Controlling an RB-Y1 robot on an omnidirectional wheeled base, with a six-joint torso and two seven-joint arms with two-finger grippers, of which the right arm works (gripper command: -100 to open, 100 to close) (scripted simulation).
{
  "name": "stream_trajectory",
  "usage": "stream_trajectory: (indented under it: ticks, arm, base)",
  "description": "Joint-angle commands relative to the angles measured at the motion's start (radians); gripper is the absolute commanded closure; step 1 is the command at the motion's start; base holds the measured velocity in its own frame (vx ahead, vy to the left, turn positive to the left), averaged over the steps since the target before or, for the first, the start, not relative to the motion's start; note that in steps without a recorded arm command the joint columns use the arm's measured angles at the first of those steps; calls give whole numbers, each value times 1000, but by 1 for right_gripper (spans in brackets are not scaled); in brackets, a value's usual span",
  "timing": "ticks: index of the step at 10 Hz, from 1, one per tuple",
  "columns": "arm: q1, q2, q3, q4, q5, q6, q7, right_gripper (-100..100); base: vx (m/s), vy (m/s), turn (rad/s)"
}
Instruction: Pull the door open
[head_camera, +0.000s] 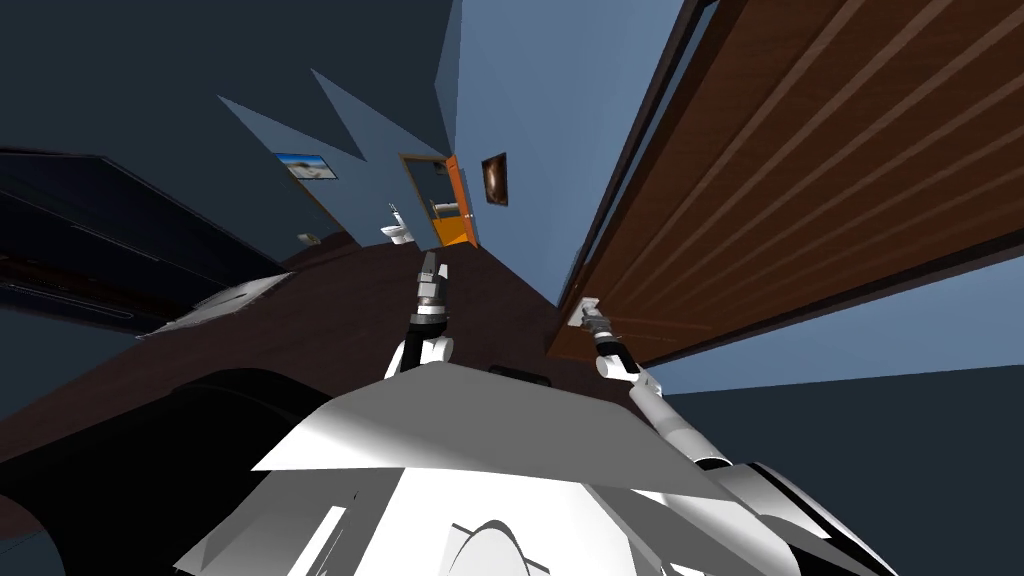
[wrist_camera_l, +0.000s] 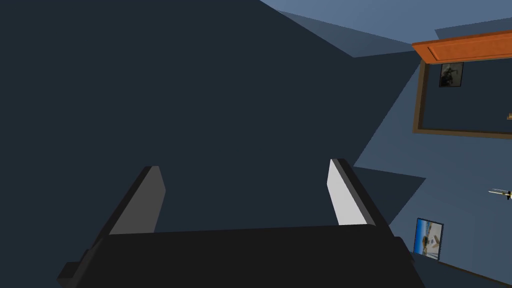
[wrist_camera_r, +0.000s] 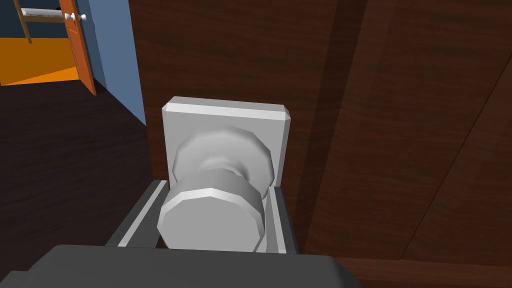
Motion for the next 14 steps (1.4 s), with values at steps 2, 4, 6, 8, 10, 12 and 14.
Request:
stream_trajectory:
  ticks: [2,4,6,8,10,12,14]
  arm:
    - [27,-46,38,-31,12,-38,-33,100]
    - [52,-89,73,-60,24,-73,-64,100]
    - [81,-137,113,-93,37,-113,-99,100]
    - [110,-186,154,-126,50,-153,-133,100]
    - [135,-229,189,-155,61,-188,-164,100]
    - [154,-260,215,-176,70,-214,-187,100]
    - [164,-265,221,-159,75,-232,-193,100]
  base:
    - [-49,-10,-46]
    - [-38,-11,-69]
    - [-53,-27,-65]
    - [-50,-43,-62]
    - [-45,-52,-66]
    - [-23,-56,-42]
    - [4,5,17]
